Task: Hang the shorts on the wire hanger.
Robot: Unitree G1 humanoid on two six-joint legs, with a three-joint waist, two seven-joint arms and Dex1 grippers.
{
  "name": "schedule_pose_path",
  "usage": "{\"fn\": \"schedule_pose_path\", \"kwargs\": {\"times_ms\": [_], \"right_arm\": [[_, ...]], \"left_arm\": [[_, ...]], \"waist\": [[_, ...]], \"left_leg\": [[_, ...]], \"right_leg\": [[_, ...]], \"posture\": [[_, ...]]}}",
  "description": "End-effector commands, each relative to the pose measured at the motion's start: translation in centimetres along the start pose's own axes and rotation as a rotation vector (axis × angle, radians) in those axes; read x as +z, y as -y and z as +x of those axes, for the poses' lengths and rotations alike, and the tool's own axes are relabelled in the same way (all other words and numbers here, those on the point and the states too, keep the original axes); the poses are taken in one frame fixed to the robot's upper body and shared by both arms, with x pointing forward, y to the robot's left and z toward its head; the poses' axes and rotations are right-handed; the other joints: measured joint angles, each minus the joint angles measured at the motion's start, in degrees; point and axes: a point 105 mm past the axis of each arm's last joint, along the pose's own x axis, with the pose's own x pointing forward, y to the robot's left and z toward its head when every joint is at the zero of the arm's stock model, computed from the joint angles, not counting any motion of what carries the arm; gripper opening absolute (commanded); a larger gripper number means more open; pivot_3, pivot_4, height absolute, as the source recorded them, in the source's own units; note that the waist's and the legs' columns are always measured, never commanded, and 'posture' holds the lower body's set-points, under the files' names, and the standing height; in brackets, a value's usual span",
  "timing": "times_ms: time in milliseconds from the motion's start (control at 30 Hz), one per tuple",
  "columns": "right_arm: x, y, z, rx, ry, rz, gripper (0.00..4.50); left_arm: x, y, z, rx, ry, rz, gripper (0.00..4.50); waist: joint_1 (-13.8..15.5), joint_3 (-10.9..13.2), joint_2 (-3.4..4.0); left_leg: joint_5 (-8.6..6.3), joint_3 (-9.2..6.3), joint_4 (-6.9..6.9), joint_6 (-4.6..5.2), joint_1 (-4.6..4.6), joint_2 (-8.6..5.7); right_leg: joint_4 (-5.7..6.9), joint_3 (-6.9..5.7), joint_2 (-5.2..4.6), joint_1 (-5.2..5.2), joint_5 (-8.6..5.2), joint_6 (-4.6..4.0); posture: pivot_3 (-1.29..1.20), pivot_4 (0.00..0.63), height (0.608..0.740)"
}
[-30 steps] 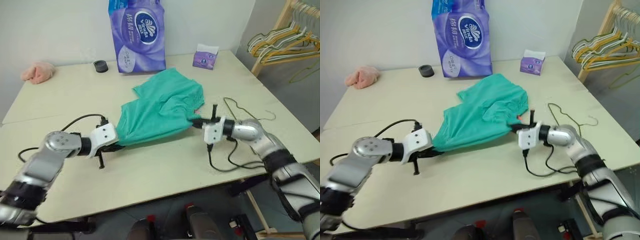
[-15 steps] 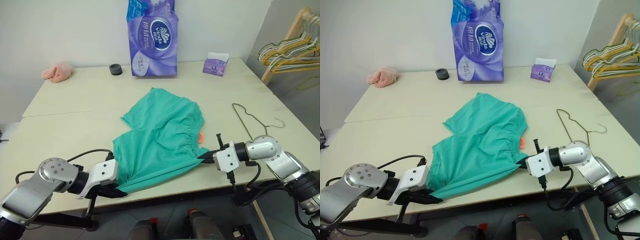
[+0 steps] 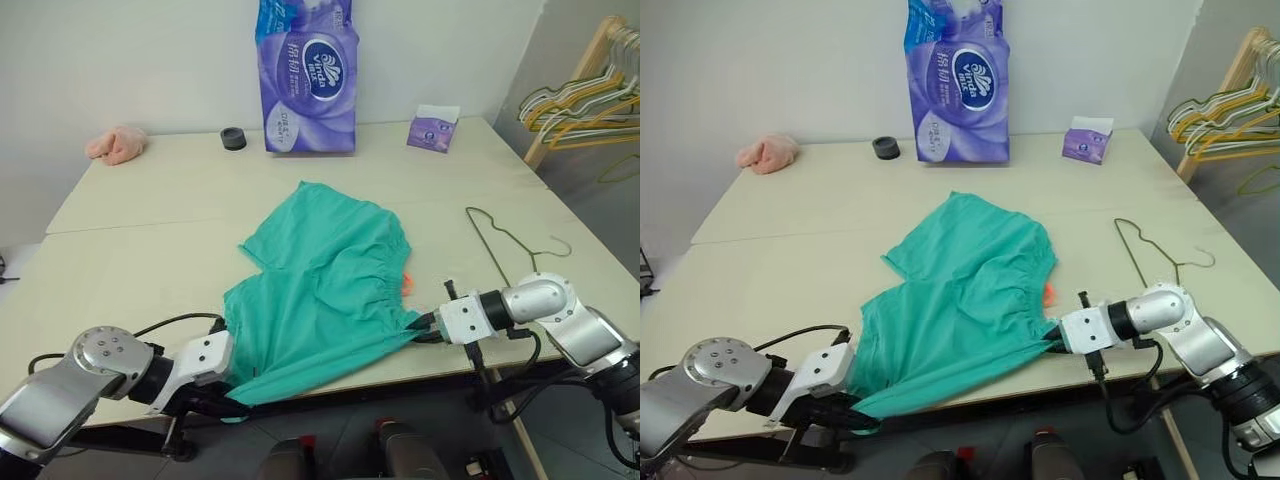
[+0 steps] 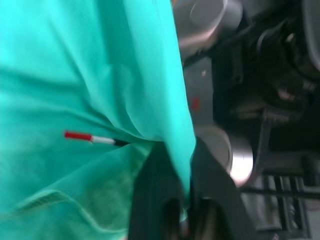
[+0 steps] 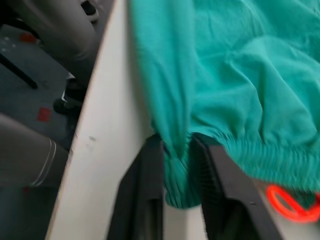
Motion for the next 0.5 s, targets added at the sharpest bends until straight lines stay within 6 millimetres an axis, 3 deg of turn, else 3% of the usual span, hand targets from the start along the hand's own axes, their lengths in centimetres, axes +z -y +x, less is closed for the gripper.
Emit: {"fn": "schedule_pose_path", "kwargs": {"times_ms": [33,233,300,433,500], "right_arm": [[2.0,0.4,-1.1,-0.004,0.040,0.030,2.40],[4.5,0.1,-2.7,-0.049,0.179,0.227,4.41],[4.8,1.3,-3.7,-0.158,0.236,0.314,4.50],[3.1,4.2,-6.3,-0.463,0.254,0.442,4.50],[1.2,5.6,-8.3,-0.689,0.195,0.477,4.50]], "left_arm": [[1.0,0.1,-0.5,-0.005,0.019,0.032,1.82],[3.9,0.6,-0.9,-0.043,0.212,0.011,3.58],[5.1,0.4,-1.2,-0.033,0.276,0.029,4.19],[7.8,-1.3,-2.2,0.064,0.411,0.074,4.19],[9.3,-2.0,-2.6,0.110,0.475,0.117,4.19]], "waist": [[-0.04,0.01,0.01],[0.10,0.02,-0.02],[0.11,0.03,-0.04],[0.28,0.02,-0.04],[0.36,0.02,-0.06]], "left_leg": [[0.00,0.02,0.00,0.00,0.00,0.00],[-0.02,-0.04,0.00,0.01,-0.01,0.03],[-0.02,-0.05,0.00,0.01,-0.01,0.03],[-0.02,-0.05,0.01,0.00,-0.01,0.03],[-0.02,-0.03,0.01,0.00,-0.01,0.01]], "right_leg": [[0.00,0.01,0.00,0.00,-0.04,0.06],[-0.01,0.00,-0.07,0.01,-0.11,0.15],[-0.02,-0.01,-0.07,0.01,-0.13,0.19],[-0.03,-0.01,-0.06,0.04,-0.12,0.16],[-0.04,0.02,-0.06,0.04,-0.10,0.14]], "posture": [[-0.14,0.086,0.740],[-0.15,0.090,0.740],[-0.15,0.093,0.740],[-0.16,0.094,0.740],[-0.18,0.096,0.740]]}}
